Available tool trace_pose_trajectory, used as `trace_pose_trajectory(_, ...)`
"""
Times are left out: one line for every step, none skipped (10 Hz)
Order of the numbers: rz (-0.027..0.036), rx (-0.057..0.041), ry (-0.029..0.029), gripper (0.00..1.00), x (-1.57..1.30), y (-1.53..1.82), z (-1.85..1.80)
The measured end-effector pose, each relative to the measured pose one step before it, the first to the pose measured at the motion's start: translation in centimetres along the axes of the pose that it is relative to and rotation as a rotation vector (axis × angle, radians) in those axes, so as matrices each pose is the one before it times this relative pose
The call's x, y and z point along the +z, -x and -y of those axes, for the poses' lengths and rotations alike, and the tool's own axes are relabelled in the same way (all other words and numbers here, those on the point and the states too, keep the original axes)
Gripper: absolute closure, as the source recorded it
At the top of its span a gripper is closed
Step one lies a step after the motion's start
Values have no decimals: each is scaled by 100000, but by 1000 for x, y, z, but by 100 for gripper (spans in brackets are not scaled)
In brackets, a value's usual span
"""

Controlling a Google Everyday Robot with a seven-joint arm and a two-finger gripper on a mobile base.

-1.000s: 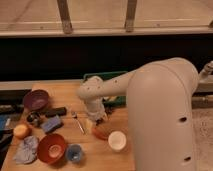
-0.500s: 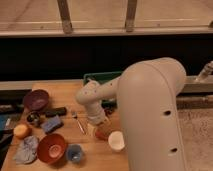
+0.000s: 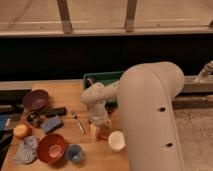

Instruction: Place pepper in purple bowl

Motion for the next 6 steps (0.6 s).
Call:
trace_pose_trajectory(147, -876, 412, 50, 186, 42, 68)
trace_pose_trajectory(-102, -1058, 10, 60, 111, -21, 117)
trace_pose_trajectory(363, 83, 16, 72, -25, 42, 44)
trace_pose_trajectory(65, 291, -45, 81, -78, -35, 123)
trace_pose_trajectory(36, 244, 141, 92, -36, -87, 95)
trace_pose_trajectory(545, -150, 234, 98, 32, 172, -116)
